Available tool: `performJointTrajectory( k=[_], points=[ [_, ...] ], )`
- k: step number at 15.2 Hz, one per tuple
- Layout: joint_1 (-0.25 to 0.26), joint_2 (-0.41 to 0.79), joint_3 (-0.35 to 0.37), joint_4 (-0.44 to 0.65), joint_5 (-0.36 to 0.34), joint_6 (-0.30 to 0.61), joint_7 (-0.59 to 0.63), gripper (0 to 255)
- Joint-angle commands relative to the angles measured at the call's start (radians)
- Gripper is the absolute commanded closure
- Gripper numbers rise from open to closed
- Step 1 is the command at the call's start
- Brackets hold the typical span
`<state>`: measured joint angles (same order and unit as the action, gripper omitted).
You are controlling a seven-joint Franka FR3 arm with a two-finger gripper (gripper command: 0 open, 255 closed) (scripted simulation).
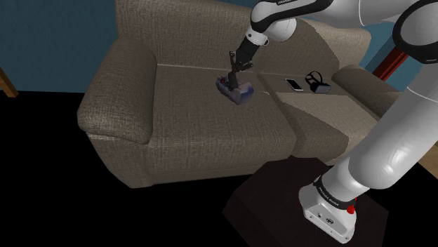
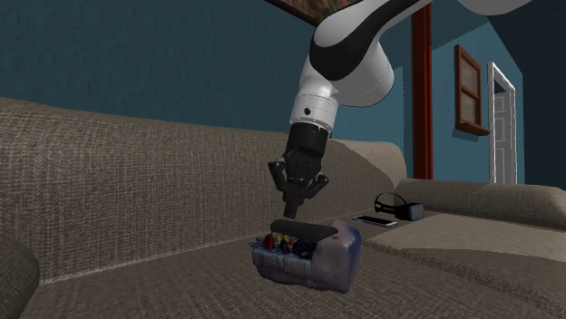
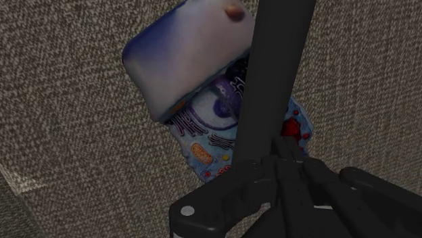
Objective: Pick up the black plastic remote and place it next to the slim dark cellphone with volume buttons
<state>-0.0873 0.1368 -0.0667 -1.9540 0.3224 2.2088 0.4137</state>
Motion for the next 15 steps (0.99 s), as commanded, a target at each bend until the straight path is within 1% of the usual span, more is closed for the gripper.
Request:
performJointTrajectory(
  k=[1,2,3,4,5,7,12,15],
  points=[
    [0.000,0.000,0.000,0.000,0.000,0.000,0.000,255],
    [0.000,0.000,0.000,0.000,0.000,0.000,0.000,255],
    [0.000,0.000,0.000,0.000,0.000,0.000,0.000,0],
    [0.048,0.098,0.003,0.206,-0.202,-0.275,0.239,0],
    [0.092,0.213,0.000,0.408,-0.296,-0.515,0.362,0],
    [0.106,0.210,-0.016,0.377,-0.290,-0.487,0.359,0],
    [0.108,0.208,-0.016,0.307,-0.290,-0.419,0.358,0],
    [0.108,0.208,-0.016,0.299,-0.290,-0.412,0.358,0]
  ],
)
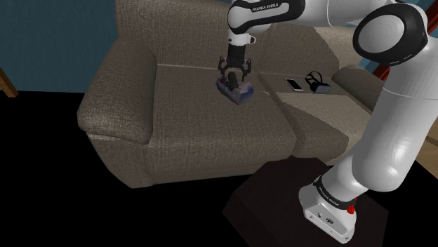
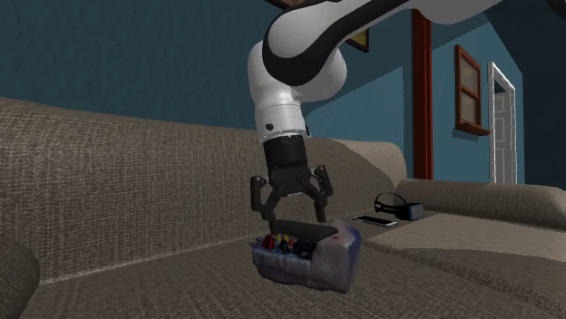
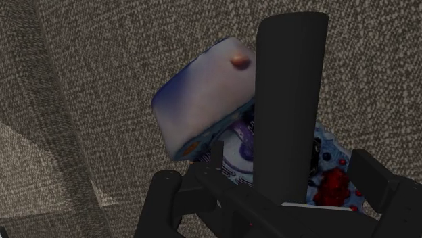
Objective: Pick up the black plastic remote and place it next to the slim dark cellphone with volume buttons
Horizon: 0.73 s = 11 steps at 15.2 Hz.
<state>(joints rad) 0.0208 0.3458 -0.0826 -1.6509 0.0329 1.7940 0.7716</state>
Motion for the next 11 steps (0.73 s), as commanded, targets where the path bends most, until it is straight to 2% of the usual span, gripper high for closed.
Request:
performJointTrajectory(
  k=[1,5,6,11],
  points=[
    [0.000,-0.001,0.000,-0.004,0.000,0.003,0.000,0],
    [0.000,-0.001,0.000,-0.004,0.000,0.003,0.000,0],
    [0.000,-0.001,0.000,-0.004,0.000,0.003,0.000,255],
    [0.000,-0.001,0.000,-0.004,0.000,0.003,0.000,255]
  ],
)
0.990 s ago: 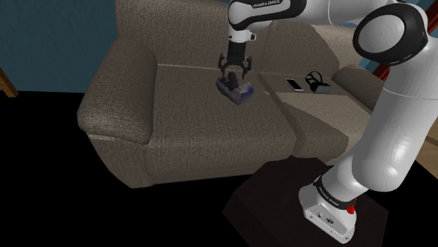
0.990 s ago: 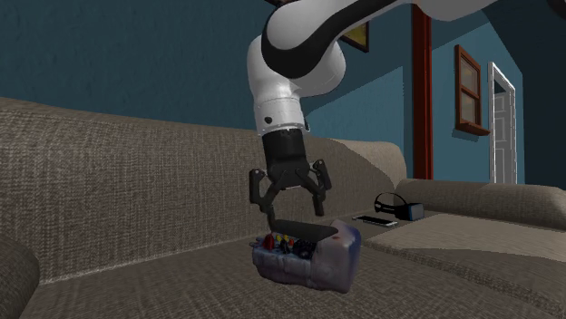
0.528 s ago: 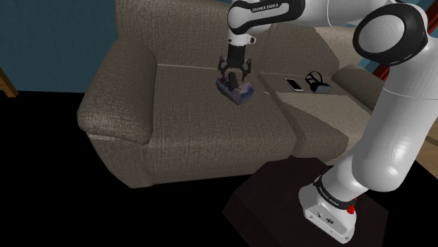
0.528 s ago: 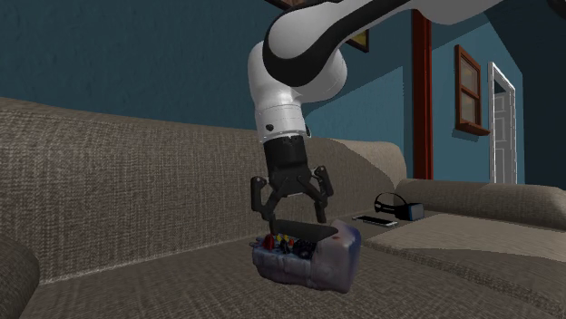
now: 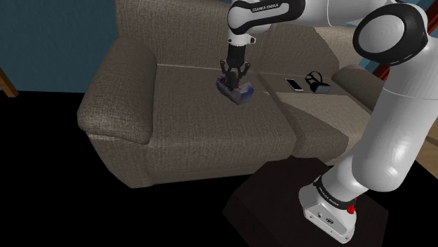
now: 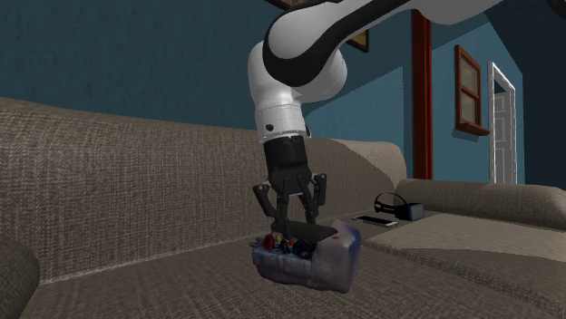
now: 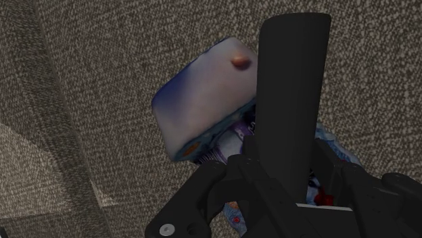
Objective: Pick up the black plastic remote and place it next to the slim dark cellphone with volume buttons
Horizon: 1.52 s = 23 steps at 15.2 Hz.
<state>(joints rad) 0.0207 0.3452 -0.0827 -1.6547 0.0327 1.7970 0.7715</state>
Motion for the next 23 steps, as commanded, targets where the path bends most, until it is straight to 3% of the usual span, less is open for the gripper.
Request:
performJointTrajectory(
  k=[1,4,23],
  points=[
    [0.000,0.000,0.000,0.000,0.000,0.000,0.000,255],
    [0.000,0.000,0.000,0.000,0.000,0.000,0.000,255],
    [-0.002,-0.033,-0.002,0.209,-0.004,-0.242,0.004,255]
  ],
)
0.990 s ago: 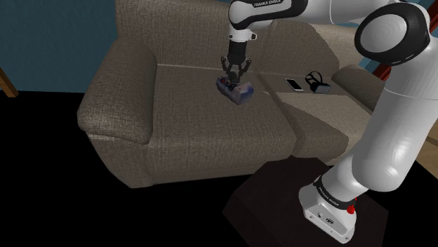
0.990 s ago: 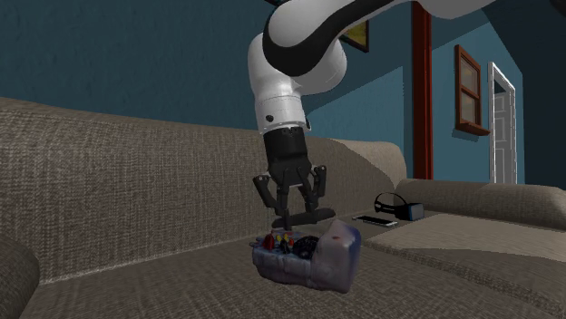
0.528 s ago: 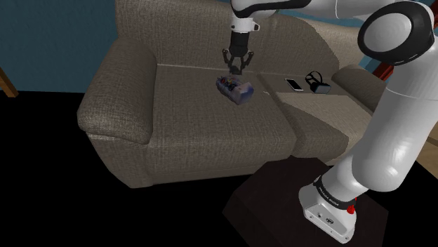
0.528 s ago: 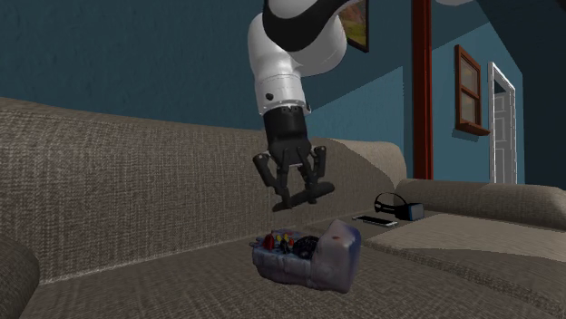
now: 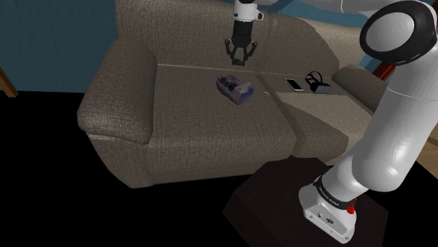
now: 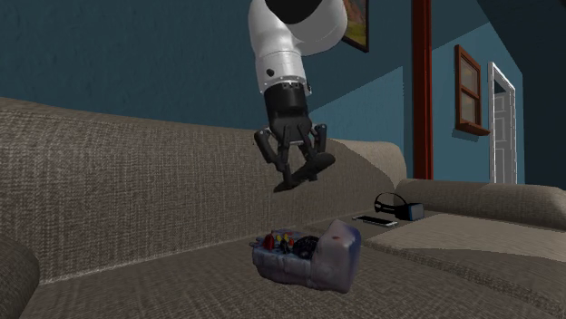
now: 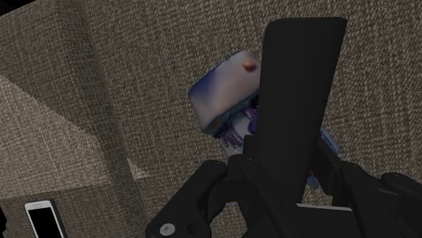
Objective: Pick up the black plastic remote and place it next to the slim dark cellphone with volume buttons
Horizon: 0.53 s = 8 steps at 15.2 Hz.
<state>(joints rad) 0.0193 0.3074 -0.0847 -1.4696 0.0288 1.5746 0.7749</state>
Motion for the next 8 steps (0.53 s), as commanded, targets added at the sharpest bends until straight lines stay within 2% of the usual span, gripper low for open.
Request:
performJointTrajectory(
  k=[1,4,8],
  points=[
    [-0.001,0.005,0.000,0.038,0.000,-0.033,0.000,255],
    [-0.001,0.008,0.000,0.077,0.000,-0.069,0.001,255],
    [-0.043,-0.075,-0.029,-0.068,-0.014,-0.006,-0.072,255]
  ],
)
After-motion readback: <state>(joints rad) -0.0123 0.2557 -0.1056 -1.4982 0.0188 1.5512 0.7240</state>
